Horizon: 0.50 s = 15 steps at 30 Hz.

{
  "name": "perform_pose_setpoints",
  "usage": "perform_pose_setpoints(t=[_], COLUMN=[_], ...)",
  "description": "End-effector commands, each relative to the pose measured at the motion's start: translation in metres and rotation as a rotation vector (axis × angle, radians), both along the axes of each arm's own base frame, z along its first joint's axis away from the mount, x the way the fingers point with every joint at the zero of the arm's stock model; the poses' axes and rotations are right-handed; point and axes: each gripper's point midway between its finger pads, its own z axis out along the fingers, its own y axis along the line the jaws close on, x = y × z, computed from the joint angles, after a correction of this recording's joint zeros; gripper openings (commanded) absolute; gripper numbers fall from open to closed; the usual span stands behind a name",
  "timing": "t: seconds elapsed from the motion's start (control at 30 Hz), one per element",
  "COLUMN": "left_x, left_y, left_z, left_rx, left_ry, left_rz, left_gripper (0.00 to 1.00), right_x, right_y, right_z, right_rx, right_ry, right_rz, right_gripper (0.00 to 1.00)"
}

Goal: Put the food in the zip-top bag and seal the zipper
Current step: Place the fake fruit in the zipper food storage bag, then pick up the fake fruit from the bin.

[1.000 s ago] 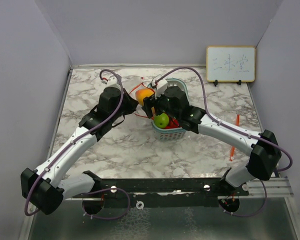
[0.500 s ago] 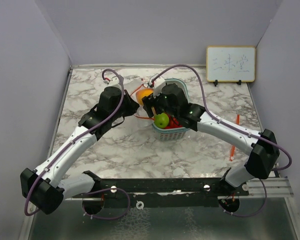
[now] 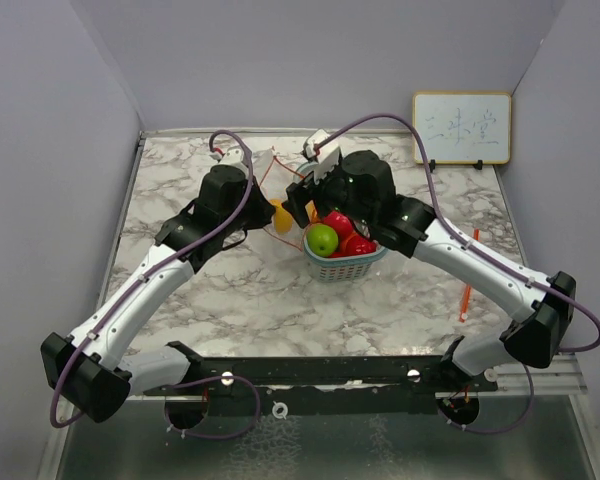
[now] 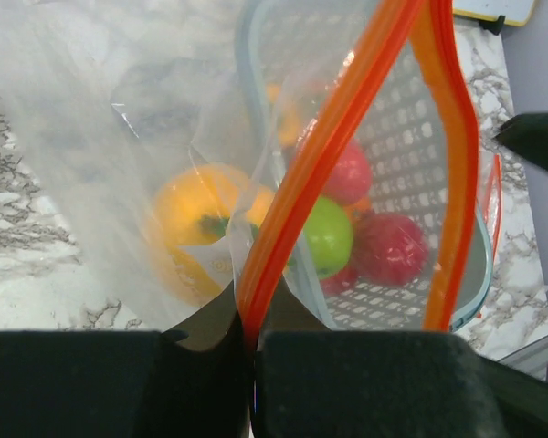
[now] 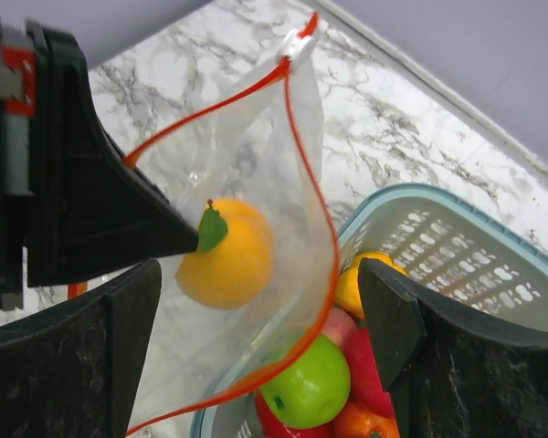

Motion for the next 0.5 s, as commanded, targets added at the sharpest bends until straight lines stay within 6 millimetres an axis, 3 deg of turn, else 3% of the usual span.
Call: perform_pose_setpoints(t=[0.0,0.1,0.23,0.37,0.47], left_x=[-0.001,0.0,0.002,-0.002,-0.006], left_y=[0.006,0.012,0.042,0.08,0.083], left_z=[-0.008,-0.011,-0.022,-0.023,-0.02], left_rx=[0.03,0.067,0.218,0.338,0.313], left_ry=[0.009,0.011,0.024,0.005,-0.023], left_rz=[0.009,0.021,0.106,0.234,0.245], left_gripper=[0.0,0.0,0.0,0.0,0.0], right_x=[-0.006,0.002,0.024,0.038,0.05], right_y=[0.0,-0.014,-0.045,-0.063,-0.074], right_z=[0.034,0.04,0.026,-0.002,-0.036], right_rx=[0.047,0.067,0.027,0.003,-0.054], right_ry=[-0.029,-0.028,0.005,0.093,0.179], right_rz=[0.016,-0.086,-0.283,-0.366,-0.417], right_gripper=[0.89,0.88,0.86,0.85,0.85])
